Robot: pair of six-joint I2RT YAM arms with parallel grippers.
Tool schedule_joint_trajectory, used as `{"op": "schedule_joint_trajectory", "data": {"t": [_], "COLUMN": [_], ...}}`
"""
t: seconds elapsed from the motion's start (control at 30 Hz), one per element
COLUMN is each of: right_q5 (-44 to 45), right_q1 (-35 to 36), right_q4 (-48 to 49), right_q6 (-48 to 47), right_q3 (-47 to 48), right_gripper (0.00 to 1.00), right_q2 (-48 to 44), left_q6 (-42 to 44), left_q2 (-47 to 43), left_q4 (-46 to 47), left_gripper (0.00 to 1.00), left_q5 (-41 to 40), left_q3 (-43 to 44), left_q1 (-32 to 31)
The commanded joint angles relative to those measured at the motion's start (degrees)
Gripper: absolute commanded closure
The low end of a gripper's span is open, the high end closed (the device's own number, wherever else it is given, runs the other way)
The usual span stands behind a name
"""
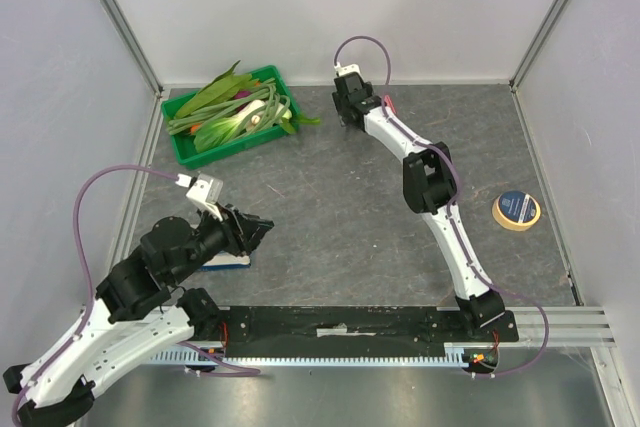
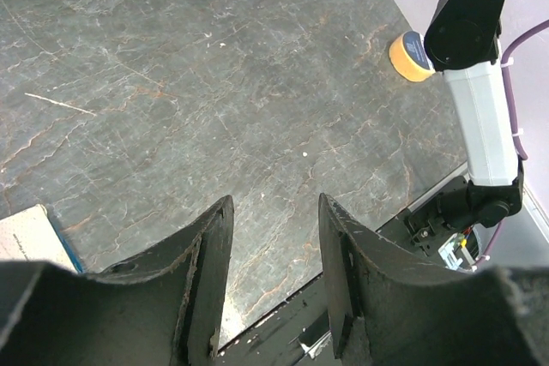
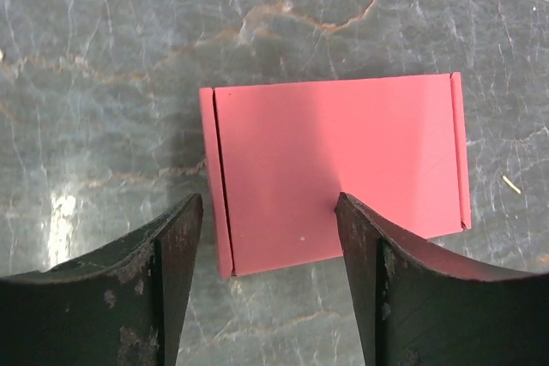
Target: Fold the paper box
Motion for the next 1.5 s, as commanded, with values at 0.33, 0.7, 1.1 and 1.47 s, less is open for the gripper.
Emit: {"op": "schedule_joint_trajectory", "data": {"t": [0.33,0.7,1.1,1.47], "right_q5": [-9.34,-11.63,-7.05,-20.05], "right_q1": [-3.58,-3.32,-3.23,-3.23], "right_q4": [5.83,8.83,0.74,-1.89], "right_q6": [13.69,10.01,8.07,14.13], "right_q3": [5.79,8.07,-28.83,-79.01], "right_gripper": [0.29,0.15,0.05,0.02], "right_q2": [6.77,3.18,-41.26,-99.02], "left_q6": [-0.14,-0.85,-2.51,-7.79], "left_q2": [3.8,3.72,4.16,0.29], "left_q4": [6.35,6.0,6.96,14.43], "left_gripper": [0.49,0.49,0.46,0.44], "left_q5": [2.12,2.47,3.79,1.33], "left_q3": [-0.32,0.02,1.0,-5.33], "left_q1": [-0.09,0.0,0.0,0.0]}}
